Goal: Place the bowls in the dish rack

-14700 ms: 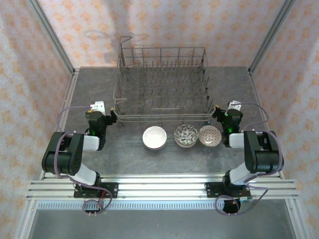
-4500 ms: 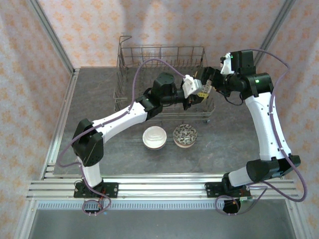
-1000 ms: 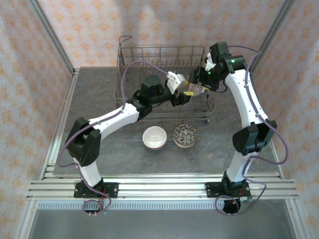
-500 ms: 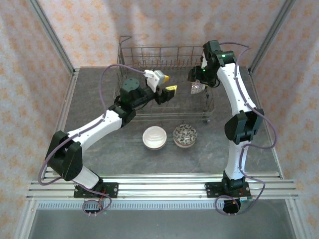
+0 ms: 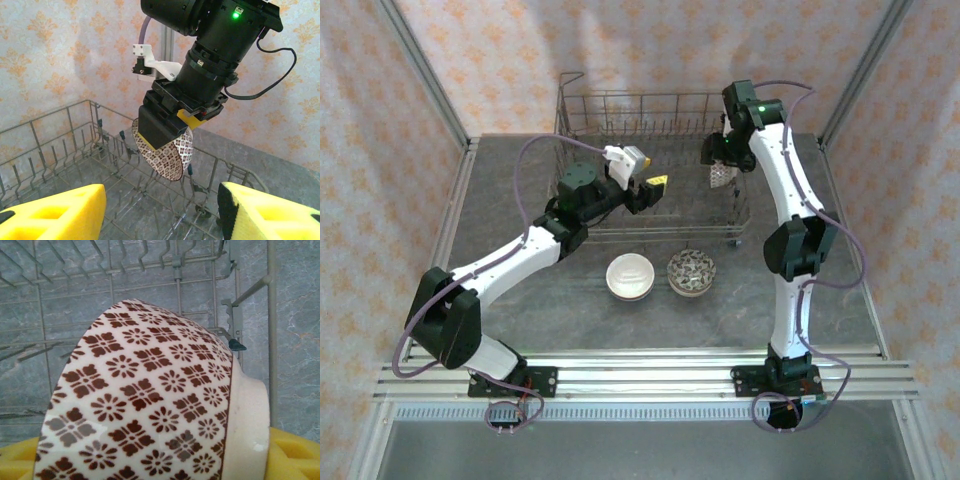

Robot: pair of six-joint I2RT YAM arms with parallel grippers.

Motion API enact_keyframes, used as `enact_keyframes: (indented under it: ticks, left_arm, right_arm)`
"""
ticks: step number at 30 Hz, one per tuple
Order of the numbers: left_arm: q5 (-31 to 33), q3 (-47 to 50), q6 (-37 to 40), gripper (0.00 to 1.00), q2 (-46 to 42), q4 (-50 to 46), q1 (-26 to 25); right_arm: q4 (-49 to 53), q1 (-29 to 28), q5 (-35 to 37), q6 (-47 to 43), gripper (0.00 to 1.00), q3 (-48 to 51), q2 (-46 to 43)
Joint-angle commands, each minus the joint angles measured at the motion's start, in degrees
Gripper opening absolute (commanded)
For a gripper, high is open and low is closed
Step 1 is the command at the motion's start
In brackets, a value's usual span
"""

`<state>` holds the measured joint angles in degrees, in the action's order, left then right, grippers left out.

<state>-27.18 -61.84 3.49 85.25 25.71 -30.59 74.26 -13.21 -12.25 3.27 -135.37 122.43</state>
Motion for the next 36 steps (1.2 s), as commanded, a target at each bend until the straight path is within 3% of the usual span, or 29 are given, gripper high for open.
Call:
enact_keyframes:
  ticks: [1, 36]
  left_arm:
    - [1.25, 0.75, 1.17, 0.63, -1.73, -0.49, 0.39]
    - [3.98, 6.55, 2.75, 0.64, -4.13, 0.39, 0.44]
  right_arm:
    - [1.71, -0.93, 3.88, -2.62, 0.27, -2.93, 0.56]
    - [3.21, -4.41, 14.02, -7.84, 0.28, -3.32, 10.18]
